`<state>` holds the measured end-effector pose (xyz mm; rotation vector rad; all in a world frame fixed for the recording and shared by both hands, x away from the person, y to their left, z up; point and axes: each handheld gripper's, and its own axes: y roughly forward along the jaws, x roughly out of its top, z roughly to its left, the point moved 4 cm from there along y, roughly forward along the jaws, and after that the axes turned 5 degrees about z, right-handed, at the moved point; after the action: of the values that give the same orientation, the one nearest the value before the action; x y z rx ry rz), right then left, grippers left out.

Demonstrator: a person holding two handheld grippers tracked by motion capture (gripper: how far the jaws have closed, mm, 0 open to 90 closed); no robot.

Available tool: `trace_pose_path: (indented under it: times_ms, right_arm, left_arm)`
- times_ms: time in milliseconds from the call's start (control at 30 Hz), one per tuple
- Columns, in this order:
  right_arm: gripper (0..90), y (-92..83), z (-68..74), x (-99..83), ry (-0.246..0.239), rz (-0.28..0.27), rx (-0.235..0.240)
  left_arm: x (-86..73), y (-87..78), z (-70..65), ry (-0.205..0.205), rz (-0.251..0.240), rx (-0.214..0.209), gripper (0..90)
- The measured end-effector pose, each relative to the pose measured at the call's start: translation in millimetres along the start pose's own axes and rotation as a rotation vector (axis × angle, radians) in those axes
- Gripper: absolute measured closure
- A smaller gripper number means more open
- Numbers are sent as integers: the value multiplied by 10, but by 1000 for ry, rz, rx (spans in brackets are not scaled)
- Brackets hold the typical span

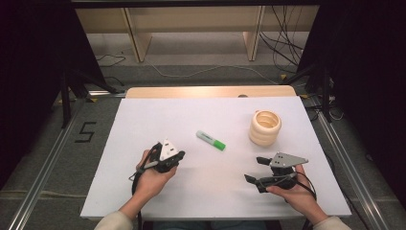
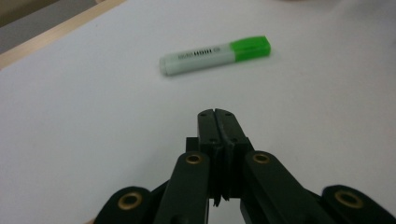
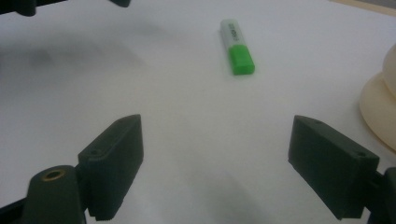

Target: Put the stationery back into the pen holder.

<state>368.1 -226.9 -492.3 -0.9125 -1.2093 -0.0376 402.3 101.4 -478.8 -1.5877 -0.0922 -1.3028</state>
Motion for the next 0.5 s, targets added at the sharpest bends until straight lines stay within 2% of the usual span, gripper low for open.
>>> trace_pose_path:
  times_ms: [67,100,133,167,200,233,267,300,367,400,433,467,500]
  right_arm:
    - [190,1,-4,1,-4,1,-2]
    - [191,4,-3,0,-3,2,-1]
    - [191,5,-2,0,-4,2,0]
    - [190,6,-1,-1,-3,3,1]
    - [191,6,-2,-2,-5,6,-1]
    - [191,7,-2,-2,-3,7,-1]
    - [191,6,-3,-4,-3,9,0]
    - [191,7,-2,-4,-4,8,1]
    - [191,8,-1,-3,-5,9,3]
    - [190,9,-1,-2,-8,6,4]
    - [191,9,0,-1,-8,6,4]
    - [191,9,-1,-1,-8,4,5]
    - [190,6,-1,-2,-5,6,5]
  left_arm:
    - [132,122,26,2,-5,-2,898]
    - [261,266,45,-3,-8,-10,898]
    - [261,266,45,-3,-8,-10,898]
    - [379,415,64,-2,-1,-11,898]
    - [379,415,64,-2,-1,-11,898]
    - [435,491,77,-1,2,-11,898]
    - [544,641,103,-5,11,-14,898]
    - [544,641,103,-5,11,-14,898]
    - [685,847,145,0,26,-5,898]
    - [685,847,145,0,26,-5,898]
    - [751,971,167,1,41,0,898]
    - [773,1029,176,5,52,4,898]
    - [773,1029,176,5,52,4,898]
